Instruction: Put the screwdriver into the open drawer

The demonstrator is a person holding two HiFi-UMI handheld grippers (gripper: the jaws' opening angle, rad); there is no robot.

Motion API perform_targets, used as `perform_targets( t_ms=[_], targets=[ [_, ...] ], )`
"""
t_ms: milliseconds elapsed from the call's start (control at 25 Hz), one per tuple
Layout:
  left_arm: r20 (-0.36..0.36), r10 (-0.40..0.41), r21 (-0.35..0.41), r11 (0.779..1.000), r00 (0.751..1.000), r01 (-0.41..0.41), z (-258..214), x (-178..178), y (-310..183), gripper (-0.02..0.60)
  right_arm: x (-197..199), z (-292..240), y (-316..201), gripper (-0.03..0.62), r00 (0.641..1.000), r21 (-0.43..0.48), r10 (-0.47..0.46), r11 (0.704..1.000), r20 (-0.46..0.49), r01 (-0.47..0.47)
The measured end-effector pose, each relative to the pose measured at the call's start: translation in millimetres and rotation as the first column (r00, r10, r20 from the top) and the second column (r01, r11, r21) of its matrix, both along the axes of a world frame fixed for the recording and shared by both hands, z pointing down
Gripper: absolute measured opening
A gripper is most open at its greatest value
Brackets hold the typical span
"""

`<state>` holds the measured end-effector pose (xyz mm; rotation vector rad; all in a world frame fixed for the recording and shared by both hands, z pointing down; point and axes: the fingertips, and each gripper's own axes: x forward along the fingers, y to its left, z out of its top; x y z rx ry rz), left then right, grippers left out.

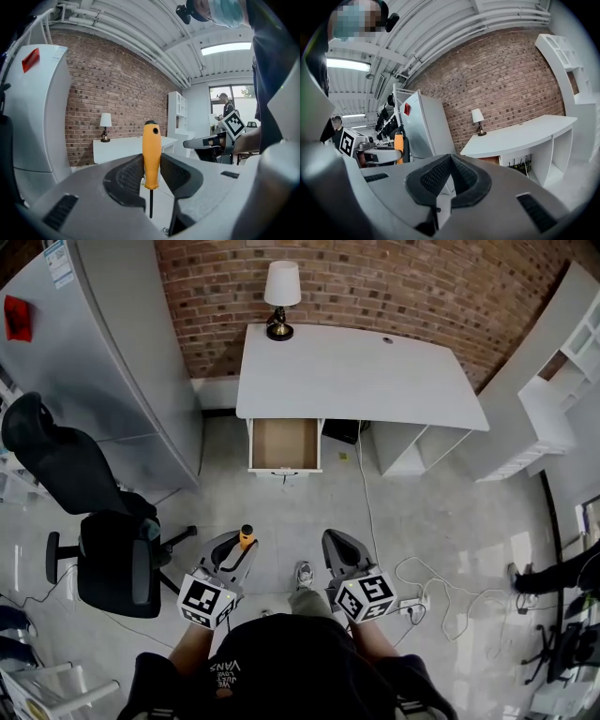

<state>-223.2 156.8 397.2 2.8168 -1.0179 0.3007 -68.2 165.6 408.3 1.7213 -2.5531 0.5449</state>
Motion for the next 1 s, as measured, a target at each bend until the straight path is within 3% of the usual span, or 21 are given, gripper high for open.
perform_targets(
  t_ms=[320,720,1000],
  targets=[
    [0.009,-0.053,0.003,0.999,0.999,0.053,-1,42,-77,0.11,32,2,-78,0.0,0.995,-0.007,-0.1,0.995,-0.014,0.099],
    [0.021,-0.139,-0.032,0.99,0.99,0.139,31,78,-151,0.11,67,11,-152,0.0,0.983,-0.014,-0.182,0.983,0.011,0.182],
    [0.054,-0.1,-0.059,0.993,0.994,0.103,45,78,-191,0.11,62,15,-185,-0.001,0.986,-0.034,-0.151,0.988,0.067,0.153]
  ],
)
